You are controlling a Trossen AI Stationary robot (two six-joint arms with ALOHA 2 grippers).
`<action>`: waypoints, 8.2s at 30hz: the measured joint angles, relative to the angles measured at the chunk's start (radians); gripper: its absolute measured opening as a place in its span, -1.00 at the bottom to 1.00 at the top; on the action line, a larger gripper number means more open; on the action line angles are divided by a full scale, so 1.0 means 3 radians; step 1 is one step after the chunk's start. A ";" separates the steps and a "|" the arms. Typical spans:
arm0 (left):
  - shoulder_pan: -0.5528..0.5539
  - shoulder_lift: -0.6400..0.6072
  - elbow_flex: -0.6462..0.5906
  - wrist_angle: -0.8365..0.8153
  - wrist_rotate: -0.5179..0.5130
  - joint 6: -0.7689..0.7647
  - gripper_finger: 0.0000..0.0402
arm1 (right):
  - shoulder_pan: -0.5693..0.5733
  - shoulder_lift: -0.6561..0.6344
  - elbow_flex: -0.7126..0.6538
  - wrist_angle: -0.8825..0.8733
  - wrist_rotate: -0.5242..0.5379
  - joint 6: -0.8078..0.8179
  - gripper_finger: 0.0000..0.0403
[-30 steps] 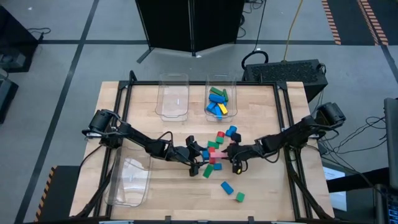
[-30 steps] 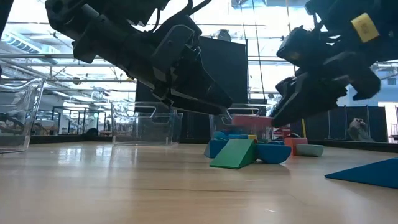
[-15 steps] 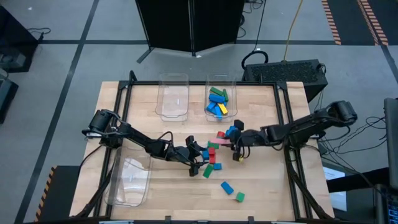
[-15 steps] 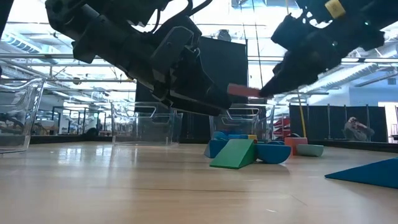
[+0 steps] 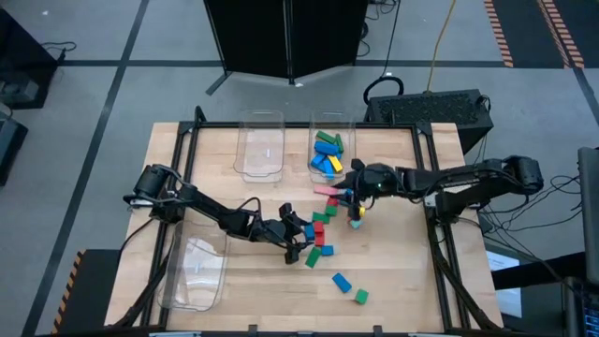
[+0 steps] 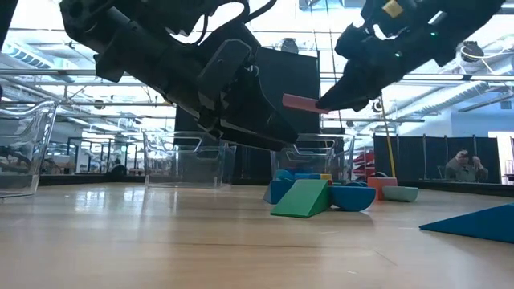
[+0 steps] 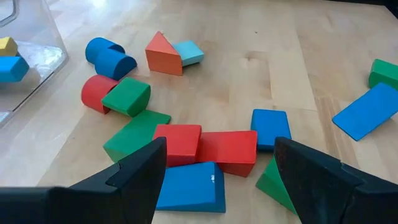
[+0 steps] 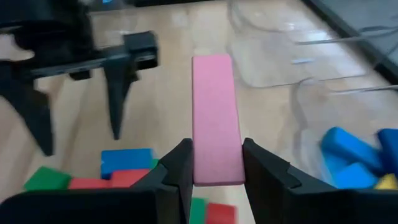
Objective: Sort blocks by size
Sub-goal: Put the pink rectangular block into the top right transparent bin, then put the orange triangular block into the bottom transparent bin
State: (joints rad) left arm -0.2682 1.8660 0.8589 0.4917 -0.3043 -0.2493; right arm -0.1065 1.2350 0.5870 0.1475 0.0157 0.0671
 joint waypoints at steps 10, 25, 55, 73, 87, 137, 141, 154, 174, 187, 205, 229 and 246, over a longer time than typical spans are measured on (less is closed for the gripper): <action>0.0001 0.0000 0.0000 -0.0013 -0.0002 0.0001 0.48 | -0.0478 0.0003 0.0575 -0.0614 -0.0251 -0.0282 -0.48; 0.0001 0.0000 0.0000 -0.0074 -0.0001 -0.0004 0.48 | -0.1457 0.0637 0.1395 -0.1438 -0.0245 -0.0553 -0.48; 0.0020 0.0001 0.0000 -0.0100 0.0000 -0.0017 0.48 | -0.1957 0.1783 0.1855 -0.1791 -0.0775 -0.0814 -0.48; 0.0020 0.0001 0.0000 -0.0100 0.0000 -0.0019 0.48 | -0.1960 0.1783 0.1855 -0.1711 -0.1111 -0.0815 -0.26; 0.0020 0.0000 0.0000 -0.0101 0.0000 -0.0014 0.48 | -0.1953 0.1783 0.2296 -0.2282 -0.1107 -0.0787 -0.26; 0.0020 0.0000 0.0000 -0.0094 -0.0162 -0.0024 0.48 | -0.0971 -0.1013 0.0549 -0.2264 -0.0918 0.0012 -0.93; 0.0021 0.0000 0.0000 -0.0094 -0.0175 -0.0023 0.48 | -0.0792 -0.1165 0.0456 -0.2191 -0.0917 0.0141 -0.93; 0.0022 0.0001 0.0000 -0.0097 -0.0414 -0.0019 0.48 | -0.0005 -0.1239 0.0010 -0.1725 -0.0848 0.0470 -0.93; 0.0020 0.0000 0.0000 -0.0101 -0.0416 0.0253 0.48 | 0.0831 -0.1226 -0.0602 -0.1270 0.0150 0.1159 -0.93; 0.0021 0.0001 0.0000 -0.0101 -0.0487 0.0330 0.48 | 0.1374 -0.1091 -0.0720 -0.1100 0.0892 0.1619 -0.94; 0.0022 0.0000 0.0000 -0.0100 -0.0485 0.0154 0.48 | 0.1649 -0.0342 -0.0734 -0.0922 0.2042 0.2705 -0.88; 0.0024 0.0000 0.0000 -0.0102 -0.0496 0.0155 0.48 | 0.1591 0.0588 -0.0735 0.0010 0.2012 0.2320 0.96; 0.0024 0.0000 0.0000 -0.0102 -0.0493 0.0155 0.48 | 0.1589 0.0982 -0.0737 0.0098 0.2323 0.2506 0.87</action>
State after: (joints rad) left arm -0.2611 1.8660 0.8589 0.4610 -0.4522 -0.2028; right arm 0.3702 1.5295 0.3660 0.1768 0.7128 0.8188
